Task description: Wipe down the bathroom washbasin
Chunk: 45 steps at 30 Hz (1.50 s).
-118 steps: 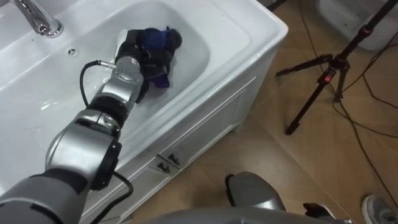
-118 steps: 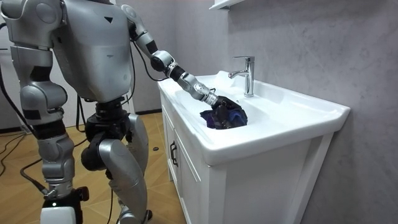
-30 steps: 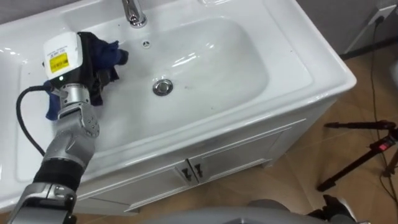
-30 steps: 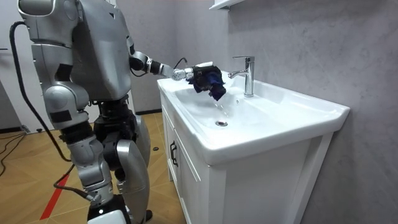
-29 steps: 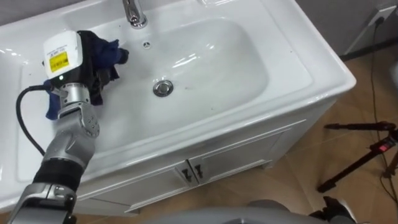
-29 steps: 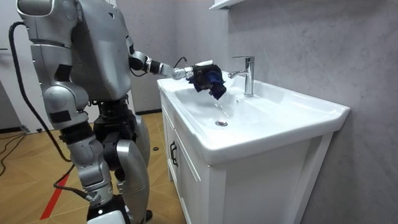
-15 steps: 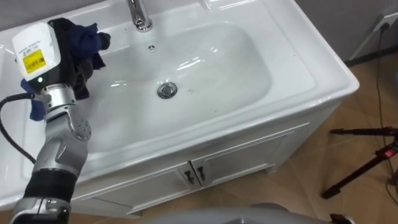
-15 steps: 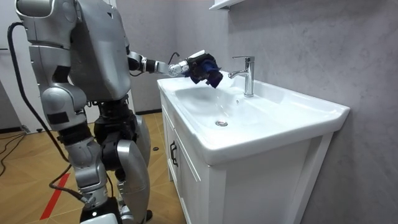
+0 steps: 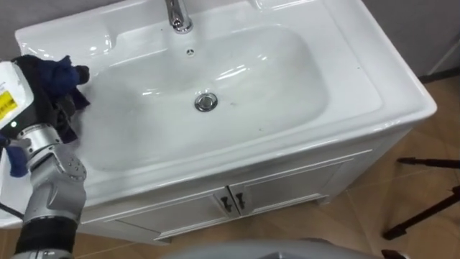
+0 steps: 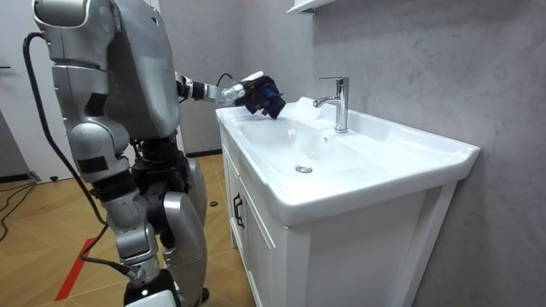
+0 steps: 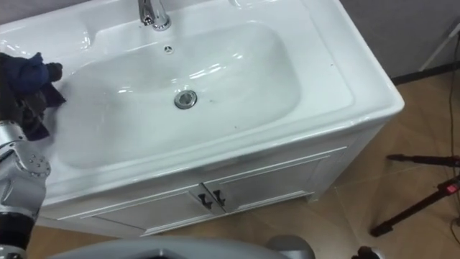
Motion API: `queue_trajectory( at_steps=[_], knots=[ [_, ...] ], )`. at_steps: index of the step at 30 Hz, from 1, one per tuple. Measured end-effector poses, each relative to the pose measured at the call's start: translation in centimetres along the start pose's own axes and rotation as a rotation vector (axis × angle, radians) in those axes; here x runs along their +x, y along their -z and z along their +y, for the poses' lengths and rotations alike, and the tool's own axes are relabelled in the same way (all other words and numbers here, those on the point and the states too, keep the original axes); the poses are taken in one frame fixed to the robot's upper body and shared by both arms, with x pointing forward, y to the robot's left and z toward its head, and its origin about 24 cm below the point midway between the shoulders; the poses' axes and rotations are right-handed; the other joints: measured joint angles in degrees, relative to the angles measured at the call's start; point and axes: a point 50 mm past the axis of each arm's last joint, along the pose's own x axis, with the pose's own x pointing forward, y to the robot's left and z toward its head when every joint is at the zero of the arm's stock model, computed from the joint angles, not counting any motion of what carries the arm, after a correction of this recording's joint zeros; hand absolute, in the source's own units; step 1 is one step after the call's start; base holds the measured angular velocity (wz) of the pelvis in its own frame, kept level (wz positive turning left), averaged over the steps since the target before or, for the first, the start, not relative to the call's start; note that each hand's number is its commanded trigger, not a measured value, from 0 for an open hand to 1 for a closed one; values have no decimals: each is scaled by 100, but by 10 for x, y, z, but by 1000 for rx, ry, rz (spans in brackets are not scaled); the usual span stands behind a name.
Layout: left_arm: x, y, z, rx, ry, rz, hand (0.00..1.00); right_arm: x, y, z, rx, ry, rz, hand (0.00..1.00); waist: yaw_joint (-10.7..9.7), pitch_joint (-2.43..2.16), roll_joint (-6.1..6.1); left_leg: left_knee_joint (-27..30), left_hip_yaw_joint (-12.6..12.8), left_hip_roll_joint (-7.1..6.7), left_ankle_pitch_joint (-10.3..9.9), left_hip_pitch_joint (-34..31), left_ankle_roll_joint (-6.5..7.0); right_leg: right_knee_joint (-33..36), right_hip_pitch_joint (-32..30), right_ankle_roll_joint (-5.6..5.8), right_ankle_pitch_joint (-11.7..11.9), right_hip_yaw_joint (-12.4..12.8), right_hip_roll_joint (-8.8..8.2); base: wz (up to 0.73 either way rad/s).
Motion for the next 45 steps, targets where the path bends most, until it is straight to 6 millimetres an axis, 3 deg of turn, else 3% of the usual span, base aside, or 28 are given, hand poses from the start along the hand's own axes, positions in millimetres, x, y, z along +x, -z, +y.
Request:
queue_trajectory(
  at_steps=[5,14,15,16,17,31,42,45],
  knots=[
    [1,8,3,-37,-14,62,100,0,1,0,1,2,8,0,105,-2,-52,-2,-7,-2,0,32,0,2,4,1,-4,-4,-3,0],
    [-4,15,1,-65,1,108,100,0,-6,-2,8,9,-22,0,108,0,-110,-18,-107,-14,-2,27,-3,125,4,-3,-83,-27,-12,3],
    [-4,15,1,-65,1,108,84,0,-8,-2,8,11,-27,0,106,0,-108,-18,-107,-13,-3,28,-4,128,7,-3,-85,-33,-13,0],
    [-4,16,1,-65,1,109,51,0,-10,-2,9,12,-35,0,103,0,-105,-17,-112,-12,-3,30,-5,132,13,-5,-86,-42,-13,0],
    [-4,16,1,-65,1,108,0,0,-11,-3,8,14,-40,0,101,-2,-103,-14,-115,-12,-3,35,-5,140,7,-5,-86,-45,-13,0],
    [-4,16,2,-56,-23,104,0,0,-13,-6,-45,35,-62,0,87,-1,-114,-14,-129,-20,-3,21,-5,171,-1,-2,-98,-34,-17,0],
    [-4,17,5,-56,-51,111,0,-2,2,1,-47,19,-27,0,103,-11,-97,-11,-140,-20,-3,-7,-5,161,-7,-1,-99,-45,-18,0],
    [-4,17,5,-56,-51,111,0,-2,4,1,-48,17,-16,0,97,-31,-68,-12,-140,-19,-3,-6,-5,163,-7,-1,-99,-44,-18,0]
  ],
)
